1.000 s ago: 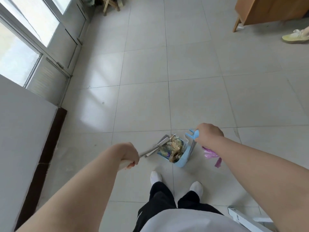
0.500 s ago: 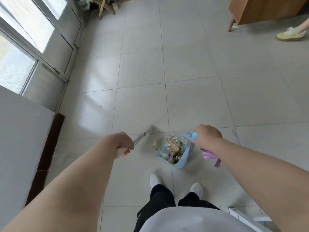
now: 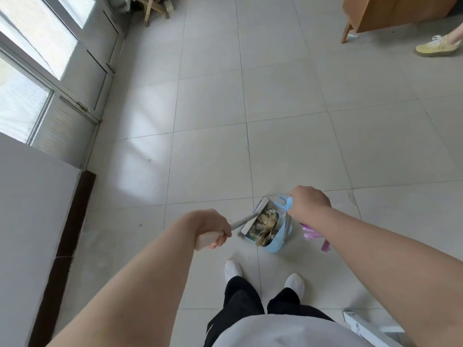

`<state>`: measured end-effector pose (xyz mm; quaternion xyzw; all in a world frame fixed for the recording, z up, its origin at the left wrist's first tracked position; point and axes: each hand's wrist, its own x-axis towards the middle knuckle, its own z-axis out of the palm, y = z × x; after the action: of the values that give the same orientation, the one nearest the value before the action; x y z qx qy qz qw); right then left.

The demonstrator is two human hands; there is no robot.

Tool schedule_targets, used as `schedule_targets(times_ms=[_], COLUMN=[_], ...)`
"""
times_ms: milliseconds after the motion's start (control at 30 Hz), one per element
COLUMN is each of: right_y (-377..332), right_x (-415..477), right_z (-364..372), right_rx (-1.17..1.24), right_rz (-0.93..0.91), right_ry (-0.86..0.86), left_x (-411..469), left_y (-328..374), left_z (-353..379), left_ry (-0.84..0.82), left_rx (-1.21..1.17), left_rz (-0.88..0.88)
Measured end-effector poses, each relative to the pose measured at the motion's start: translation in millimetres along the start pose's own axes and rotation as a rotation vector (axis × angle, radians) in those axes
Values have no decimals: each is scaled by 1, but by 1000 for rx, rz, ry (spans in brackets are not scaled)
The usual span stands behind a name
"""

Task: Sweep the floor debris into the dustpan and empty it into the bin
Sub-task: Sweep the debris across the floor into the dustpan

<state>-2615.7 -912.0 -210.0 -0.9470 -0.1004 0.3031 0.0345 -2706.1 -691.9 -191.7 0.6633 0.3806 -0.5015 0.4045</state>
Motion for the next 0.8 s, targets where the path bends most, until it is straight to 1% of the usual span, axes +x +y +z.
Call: schedule_targets(times_ms=[300, 500, 633, 800], right_y=[11, 18, 3, -32], right_x=[-8, -3, 5, 35], right_z=[0, -13, -24, -47], right_rx=[67, 130, 146, 142], right_rz=[-22, -15, -13, -31], right_ry=[64, 112, 136, 163], left_x=[-19, -27, -31, -33], left_y=[29, 47, 57, 68], left_z=[11, 3, -14, -62], left_ry=[0, 36, 59, 73], left_rx=[-18, 12, 13, 5], left_rz=[-41, -17, 7, 31])
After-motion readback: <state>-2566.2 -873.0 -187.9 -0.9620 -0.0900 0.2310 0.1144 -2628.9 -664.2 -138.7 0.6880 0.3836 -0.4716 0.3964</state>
